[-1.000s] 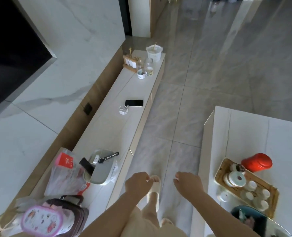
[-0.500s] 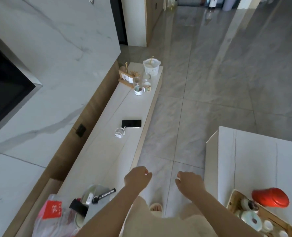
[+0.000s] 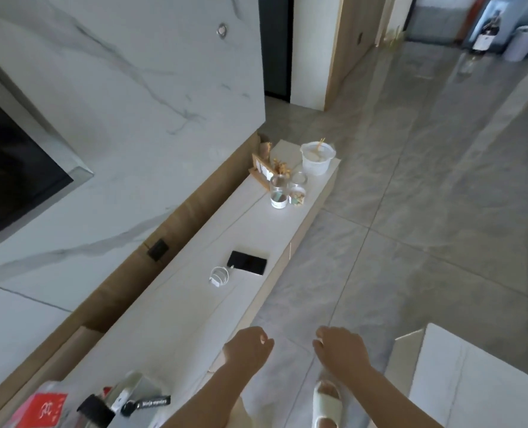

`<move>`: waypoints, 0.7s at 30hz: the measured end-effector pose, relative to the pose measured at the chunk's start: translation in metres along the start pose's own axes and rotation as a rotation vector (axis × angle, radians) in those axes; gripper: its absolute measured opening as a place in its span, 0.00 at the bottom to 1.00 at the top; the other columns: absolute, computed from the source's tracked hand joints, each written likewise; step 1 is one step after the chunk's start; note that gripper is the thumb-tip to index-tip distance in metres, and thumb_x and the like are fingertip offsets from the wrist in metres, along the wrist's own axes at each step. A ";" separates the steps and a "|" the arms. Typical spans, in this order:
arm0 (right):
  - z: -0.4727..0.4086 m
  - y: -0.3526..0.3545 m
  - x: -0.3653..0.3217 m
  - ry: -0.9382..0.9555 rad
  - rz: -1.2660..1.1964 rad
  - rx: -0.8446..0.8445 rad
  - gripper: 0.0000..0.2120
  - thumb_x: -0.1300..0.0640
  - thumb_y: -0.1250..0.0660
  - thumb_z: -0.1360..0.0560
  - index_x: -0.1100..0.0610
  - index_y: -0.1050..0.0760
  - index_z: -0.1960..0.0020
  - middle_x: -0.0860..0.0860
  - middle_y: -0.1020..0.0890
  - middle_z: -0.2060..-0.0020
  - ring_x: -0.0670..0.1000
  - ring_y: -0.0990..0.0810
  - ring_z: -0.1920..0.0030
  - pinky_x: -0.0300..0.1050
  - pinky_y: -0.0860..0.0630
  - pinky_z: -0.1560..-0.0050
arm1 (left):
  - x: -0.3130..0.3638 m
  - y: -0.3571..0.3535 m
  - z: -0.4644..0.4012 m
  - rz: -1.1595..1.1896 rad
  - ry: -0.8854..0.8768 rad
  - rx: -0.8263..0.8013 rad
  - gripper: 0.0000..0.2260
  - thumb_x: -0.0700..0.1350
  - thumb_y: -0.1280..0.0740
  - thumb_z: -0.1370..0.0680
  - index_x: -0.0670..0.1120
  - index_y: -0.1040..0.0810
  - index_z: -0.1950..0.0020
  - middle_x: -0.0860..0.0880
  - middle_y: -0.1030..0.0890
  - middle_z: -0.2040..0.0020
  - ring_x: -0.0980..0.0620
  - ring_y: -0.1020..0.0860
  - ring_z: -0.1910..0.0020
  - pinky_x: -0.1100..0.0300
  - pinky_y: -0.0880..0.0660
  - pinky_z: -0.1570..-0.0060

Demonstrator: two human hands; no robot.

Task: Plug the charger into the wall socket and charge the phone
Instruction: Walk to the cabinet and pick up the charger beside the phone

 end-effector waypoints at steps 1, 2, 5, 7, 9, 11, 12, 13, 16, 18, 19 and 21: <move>-0.010 0.009 0.006 0.029 -0.003 -0.004 0.07 0.51 0.47 0.23 0.50 0.34 0.57 0.52 0.19 0.51 0.54 0.22 0.47 0.46 0.29 0.49 | 0.008 -0.001 -0.004 0.011 0.029 0.008 0.11 0.57 0.40 0.26 0.56 0.21 0.50 0.56 0.19 0.45 0.54 0.22 0.46 0.61 0.28 0.48; -0.019 0.015 0.012 0.051 -0.007 -0.017 0.07 0.51 0.47 0.23 0.51 0.36 0.58 0.52 0.19 0.52 0.55 0.21 0.48 0.46 0.30 0.50 | 0.015 -0.002 -0.008 0.023 0.059 0.014 0.11 0.57 0.39 0.26 0.56 0.21 0.50 0.56 0.19 0.45 0.54 0.22 0.47 0.62 0.29 0.49; -0.044 0.027 0.027 0.099 0.003 -0.052 0.08 0.52 0.46 0.23 0.53 0.37 0.59 0.53 0.22 0.59 0.55 0.21 0.50 0.46 0.31 0.53 | 0.031 -0.007 -0.017 0.076 0.135 0.023 0.11 0.57 0.38 0.26 0.56 0.20 0.51 0.56 0.19 0.47 0.53 0.21 0.47 0.62 0.29 0.50; -0.059 0.031 0.033 0.120 0.030 -0.083 0.08 0.53 0.46 0.23 0.54 0.35 0.59 0.53 0.20 0.57 0.55 0.21 0.50 0.46 0.30 0.51 | 0.039 -0.006 -0.020 0.103 0.175 0.023 0.11 0.58 0.38 0.27 0.56 0.20 0.52 0.56 0.18 0.48 0.54 0.21 0.47 0.61 0.27 0.50; -0.071 0.031 0.032 0.146 0.064 -0.118 0.09 0.52 0.46 0.23 0.54 0.30 0.57 0.53 0.18 0.52 0.55 0.21 0.49 0.46 0.29 0.49 | 0.041 -0.004 -0.023 0.119 0.213 0.029 0.11 0.58 0.38 0.27 0.56 0.20 0.52 0.57 0.18 0.50 0.55 0.21 0.48 0.62 0.27 0.51; -0.086 0.033 0.028 0.189 0.113 -0.130 0.12 0.51 0.47 0.23 0.54 0.27 0.51 0.53 0.18 0.49 0.54 0.21 0.46 0.45 0.28 0.46 | 0.040 0.001 -0.030 0.150 0.255 0.053 0.11 0.58 0.38 0.28 0.56 0.20 0.54 0.58 0.17 0.51 0.56 0.21 0.50 0.63 0.28 0.56; -0.094 0.034 0.025 0.211 0.122 -0.143 0.13 0.50 0.47 0.22 0.54 0.26 0.49 0.52 0.18 0.48 0.54 0.21 0.45 0.45 0.28 0.45 | 0.040 0.004 -0.035 0.165 0.274 0.060 0.10 0.59 0.38 0.28 0.56 0.20 0.55 0.58 0.17 0.52 0.56 0.21 0.51 0.63 0.29 0.58; -0.105 0.036 0.021 0.233 0.115 -0.165 0.13 0.50 0.47 0.22 0.54 0.26 0.49 0.52 0.18 0.50 0.54 0.21 0.45 0.45 0.29 0.45 | 0.040 0.007 -0.041 0.175 0.291 0.060 0.10 0.59 0.38 0.28 0.56 0.21 0.56 0.58 0.18 0.52 0.56 0.22 0.52 0.63 0.30 0.59; -0.135 0.045 0.004 0.288 0.089 -0.233 0.14 0.49 0.46 0.23 0.50 0.34 0.66 0.46 0.28 0.68 0.53 0.23 0.54 0.45 0.32 0.52 | 0.038 0.015 -0.062 0.193 0.311 0.059 0.10 0.59 0.39 0.27 0.56 0.21 0.55 0.58 0.18 0.52 0.56 0.23 0.54 0.63 0.32 0.60; -0.153 0.056 -0.013 0.319 0.108 -0.228 0.16 0.50 0.46 0.23 0.51 0.41 0.68 0.46 0.34 0.71 0.53 0.22 0.53 0.45 0.33 0.53 | 0.034 0.025 -0.078 0.196 0.328 0.060 0.10 0.58 0.39 0.27 0.56 0.21 0.54 0.57 0.18 0.51 0.56 0.24 0.55 0.63 0.32 0.61; -0.163 0.062 -0.019 0.345 0.121 -0.217 0.13 0.50 0.46 0.23 0.51 0.39 0.65 0.47 0.30 0.69 0.54 0.22 0.50 0.45 0.33 0.53 | 0.032 0.029 -0.087 0.199 0.338 0.057 0.10 0.57 0.39 0.27 0.55 0.21 0.54 0.56 0.18 0.51 0.55 0.23 0.54 0.63 0.32 0.60; -0.180 0.072 -0.030 0.382 0.189 -0.227 0.09 0.51 0.47 0.22 0.53 0.32 0.58 0.52 0.22 0.59 0.55 0.21 0.48 0.46 0.32 0.51 | 0.031 0.037 -0.102 0.202 0.346 0.044 0.10 0.56 0.40 0.26 0.55 0.21 0.53 0.56 0.18 0.49 0.54 0.22 0.51 0.63 0.30 0.57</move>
Point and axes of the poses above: each hand's wrist, its own z-axis away from the middle knuckle, its own y-axis out of the back of the hand, x = y × z, the point moved 6 cm from there along -z, towards the middle knuckle
